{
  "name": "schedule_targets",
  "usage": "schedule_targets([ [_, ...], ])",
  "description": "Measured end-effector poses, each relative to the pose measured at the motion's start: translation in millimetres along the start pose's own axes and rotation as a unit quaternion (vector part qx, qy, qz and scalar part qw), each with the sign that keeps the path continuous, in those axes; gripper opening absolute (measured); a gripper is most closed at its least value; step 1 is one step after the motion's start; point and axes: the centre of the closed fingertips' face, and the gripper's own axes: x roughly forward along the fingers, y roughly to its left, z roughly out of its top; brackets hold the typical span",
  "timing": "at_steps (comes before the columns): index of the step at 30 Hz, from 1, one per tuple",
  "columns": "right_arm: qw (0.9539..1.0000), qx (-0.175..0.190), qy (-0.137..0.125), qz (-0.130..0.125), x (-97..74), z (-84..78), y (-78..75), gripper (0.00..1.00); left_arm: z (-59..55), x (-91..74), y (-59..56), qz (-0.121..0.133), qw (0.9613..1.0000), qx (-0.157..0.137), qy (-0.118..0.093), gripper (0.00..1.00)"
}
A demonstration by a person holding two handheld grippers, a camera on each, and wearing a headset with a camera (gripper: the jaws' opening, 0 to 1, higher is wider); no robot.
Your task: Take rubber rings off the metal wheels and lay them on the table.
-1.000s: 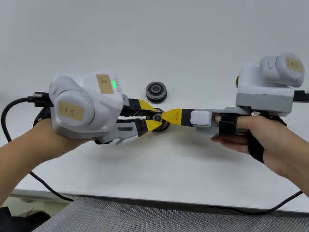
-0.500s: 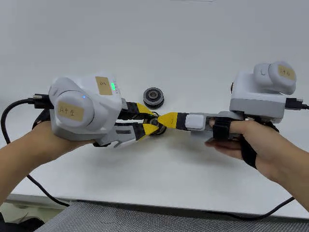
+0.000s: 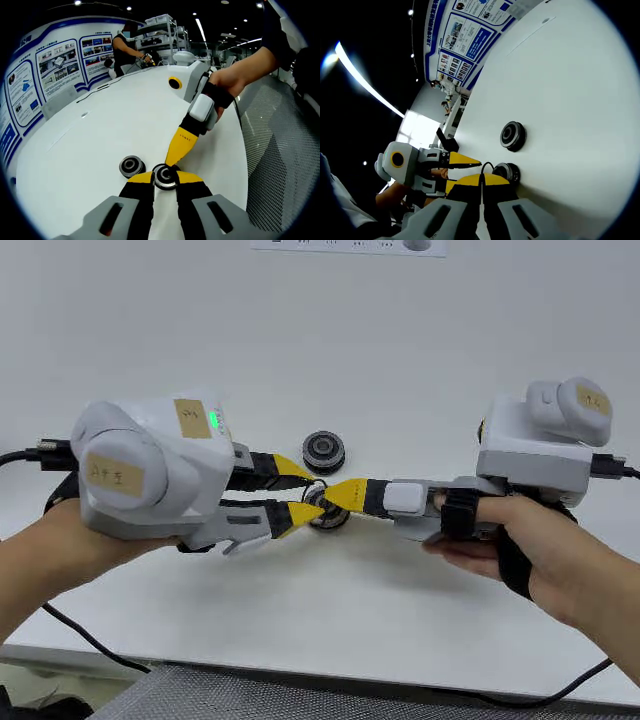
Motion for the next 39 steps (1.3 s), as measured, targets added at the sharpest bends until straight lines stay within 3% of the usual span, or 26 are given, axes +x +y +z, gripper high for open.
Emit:
schedule_targets([
  [12,0.9997,0.013,-0.016,0.013,-5.4,7.1,8.8,0.02,3.2,-27.9,13.5,0.048,0.9976,-0.040,-0.030,0.20],
  [15,0.9994,0.016,-0.028,0.011,-9.8,11.9,7.9,0.02,5.0,-33.5,17.3,0.059,0.9959,-0.056,-0.040,0.22],
  [20,0.9982,0.025,-0.055,0.001,-20.5,23.3,1.9,0.02,9.8,-39.9,23.0,0.076,0.9942,-0.056,-0.051,0.27],
  [27,0.9952,0.034,-0.085,-0.036,-39.8,31.3,-19.0,0.02,15.0,-45.2,27.0,0.089,0.9927,-0.055,-0.060,0.30],
  [37,0.9854,0.066,-0.113,-0.109,-64.8,31.3,-57.7,0.02,21.7,-42.1,29.0,0.099,0.9915,-0.058,-0.062,0.36],
  [39,0.9838,0.070,-0.118,-0.115,-69.0,32.1,-61.0,0.02,22.0,-43.2,29.7,0.101,0.9914,-0.056,-0.062,0.38],
])
